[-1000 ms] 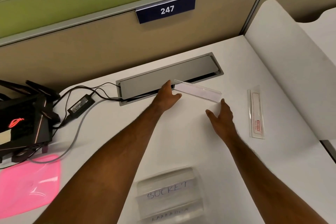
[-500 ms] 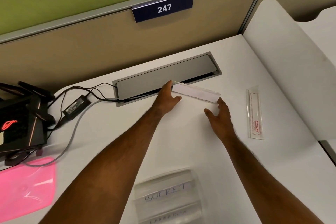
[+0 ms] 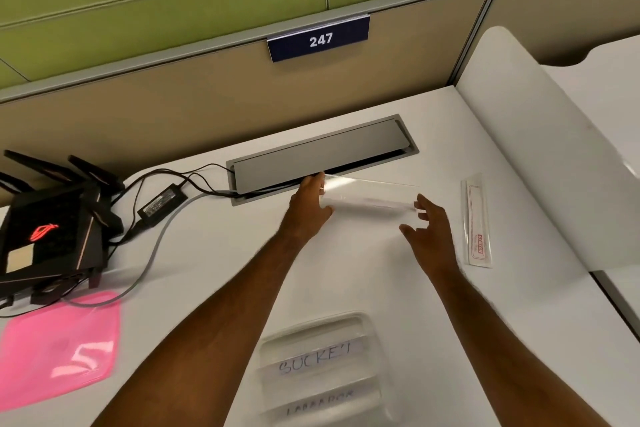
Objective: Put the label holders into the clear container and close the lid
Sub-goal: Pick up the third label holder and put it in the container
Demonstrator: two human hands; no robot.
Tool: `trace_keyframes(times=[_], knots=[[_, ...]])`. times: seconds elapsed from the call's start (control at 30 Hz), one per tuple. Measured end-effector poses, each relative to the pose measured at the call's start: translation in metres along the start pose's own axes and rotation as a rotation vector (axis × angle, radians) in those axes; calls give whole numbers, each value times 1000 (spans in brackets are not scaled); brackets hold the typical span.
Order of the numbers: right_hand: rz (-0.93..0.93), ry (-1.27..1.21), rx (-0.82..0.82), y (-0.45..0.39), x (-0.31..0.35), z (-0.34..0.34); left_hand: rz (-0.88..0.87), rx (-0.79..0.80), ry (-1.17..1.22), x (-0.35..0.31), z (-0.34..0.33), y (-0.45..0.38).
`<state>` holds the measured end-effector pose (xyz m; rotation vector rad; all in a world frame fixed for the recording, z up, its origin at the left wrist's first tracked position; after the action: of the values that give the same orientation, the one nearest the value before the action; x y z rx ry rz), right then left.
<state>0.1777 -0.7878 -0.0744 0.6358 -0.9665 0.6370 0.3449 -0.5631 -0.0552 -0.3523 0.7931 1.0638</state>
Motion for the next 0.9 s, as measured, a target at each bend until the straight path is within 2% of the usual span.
trace_keyframes(times=[0.4, 0.9], knots=[[127, -29, 76, 39, 47, 7, -68, -210, -48, -17, 54, 75], [270, -30, 157, 91, 83, 27, -193, -188, -198, -12, 93, 163]])
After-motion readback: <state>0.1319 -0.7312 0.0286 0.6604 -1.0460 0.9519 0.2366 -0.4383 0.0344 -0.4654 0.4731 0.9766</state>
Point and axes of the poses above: each hand's wrist, its own y-axis away from the middle knuckle, its own z-axis out of the back of the hand, x = y × z, the point moved 8 cm from there along -y, towards the middle knuckle, and after that the axes turned 4 degrees about -z, right-handed, at the moved point
